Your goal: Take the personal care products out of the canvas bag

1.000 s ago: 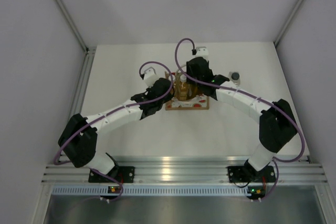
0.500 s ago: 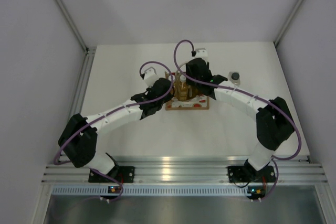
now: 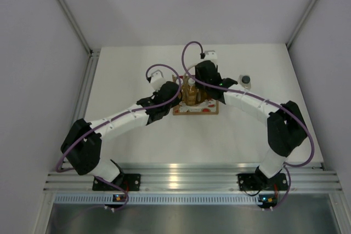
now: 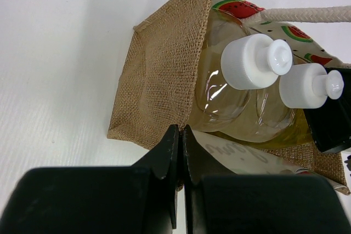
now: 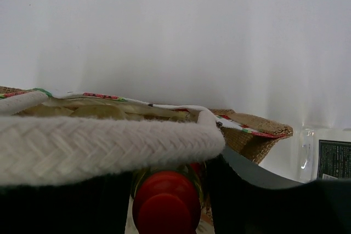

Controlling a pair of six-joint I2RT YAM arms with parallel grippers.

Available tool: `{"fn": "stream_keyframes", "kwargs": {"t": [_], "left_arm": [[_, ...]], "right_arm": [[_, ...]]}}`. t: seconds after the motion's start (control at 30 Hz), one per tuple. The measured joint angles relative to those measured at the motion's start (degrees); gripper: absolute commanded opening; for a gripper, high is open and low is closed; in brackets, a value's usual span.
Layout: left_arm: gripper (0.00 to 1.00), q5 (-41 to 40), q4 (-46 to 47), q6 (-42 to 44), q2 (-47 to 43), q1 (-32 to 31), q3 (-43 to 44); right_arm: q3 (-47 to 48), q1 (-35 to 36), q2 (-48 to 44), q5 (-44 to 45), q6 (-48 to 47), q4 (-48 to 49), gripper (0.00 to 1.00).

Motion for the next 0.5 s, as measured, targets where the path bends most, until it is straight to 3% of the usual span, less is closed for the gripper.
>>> {"fn": "stream_keyframes", "kwargs": {"t": [0.07, 0.1, 0.13, 0.5], "left_arm": [[0.0, 0.0, 0.0, 0.0, 0.0, 0.0, 0.0], [0.0, 0.0, 0.0, 0.0, 0.0, 0.0, 0.0], [0.0, 0.0, 0.0, 0.0, 0.0, 0.0, 0.0], [0.0, 0.04, 0.0, -0.07, 0.0, 0.0, 0.0]], "right_arm": [[0.0, 0.0, 0.0, 0.0, 0.0, 0.0, 0.14], [0.02, 0.0, 0.0, 0.0, 0.0, -0.02, 0.03], [0.04, 0.0, 0.0, 0.0, 0.0, -0.07, 0.0], [4.11, -0.02, 0.0, -0.72, -0.66, -5.66, 0.0]]}}
